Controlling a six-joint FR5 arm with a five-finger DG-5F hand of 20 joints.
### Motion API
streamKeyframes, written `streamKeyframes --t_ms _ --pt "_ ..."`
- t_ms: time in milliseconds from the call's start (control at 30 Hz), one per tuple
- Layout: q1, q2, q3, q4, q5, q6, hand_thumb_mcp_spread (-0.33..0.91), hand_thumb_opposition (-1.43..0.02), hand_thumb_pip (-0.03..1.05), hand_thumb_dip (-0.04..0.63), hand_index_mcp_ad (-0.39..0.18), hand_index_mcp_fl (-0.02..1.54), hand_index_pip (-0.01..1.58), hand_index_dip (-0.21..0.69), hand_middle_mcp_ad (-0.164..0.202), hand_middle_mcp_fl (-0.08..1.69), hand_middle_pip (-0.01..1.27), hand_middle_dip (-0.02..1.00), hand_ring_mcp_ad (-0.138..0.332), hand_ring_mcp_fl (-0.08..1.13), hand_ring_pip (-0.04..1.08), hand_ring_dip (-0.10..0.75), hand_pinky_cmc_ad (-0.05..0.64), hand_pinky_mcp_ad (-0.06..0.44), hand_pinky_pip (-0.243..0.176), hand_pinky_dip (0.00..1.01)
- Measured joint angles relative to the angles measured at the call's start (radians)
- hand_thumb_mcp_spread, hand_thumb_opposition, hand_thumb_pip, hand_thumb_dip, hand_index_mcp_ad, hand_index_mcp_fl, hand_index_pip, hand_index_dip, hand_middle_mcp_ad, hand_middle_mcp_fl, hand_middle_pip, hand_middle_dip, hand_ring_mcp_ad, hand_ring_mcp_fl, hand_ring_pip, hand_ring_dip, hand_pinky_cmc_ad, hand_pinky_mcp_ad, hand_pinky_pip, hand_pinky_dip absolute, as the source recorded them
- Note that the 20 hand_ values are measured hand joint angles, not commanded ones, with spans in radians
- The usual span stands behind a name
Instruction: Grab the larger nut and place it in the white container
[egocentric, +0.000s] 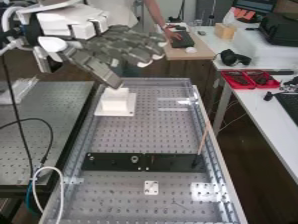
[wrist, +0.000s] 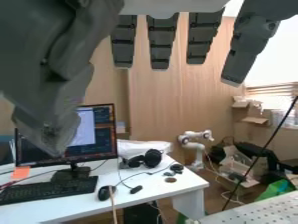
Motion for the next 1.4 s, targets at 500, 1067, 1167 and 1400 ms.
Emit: streamKeyframes --t_ms 500,1067,1167,1400 --pt "-0.003 -0.034 0.05 -0.017 -0.046 -0.016 -0.13 -1.03 0.88 0.108 -0.12 0.06 0.32 -0.176 0.068 0.04 0.14 0.24 0.171 0.0 0.1 0.134 0.377 0.346 -0.105 0.51" --pt "0.001 -0.041 0.069 -0.056 -0.081 -0.011 -0.13 -1.05 0.88 0.108 -0.11 0.05 0.31 -0.176 0.065 0.04 0.14 0.24 0.169 0.0 0.09 0.134 0.377 0.347 -0.105 0.51" --pt "0.001 -0.036 0.066 -0.05 -0.085 -0.017 -0.13 -1.05 0.88 0.108 -0.11 0.06 0.31 -0.176 0.065 0.04 0.14 0.24 0.169 0.0 0.1 0.134 0.377 0.349 -0.105 0.51" --pt "-0.009 -0.039 0.062 -0.051 -0.107 -0.021 -0.13 -1.05 0.88 0.108 -0.11 0.05 0.29 -0.176 0.065 0.04 0.14 0.24 0.169 0.0 0.09 0.134 0.377 0.351 -0.105 0.51"
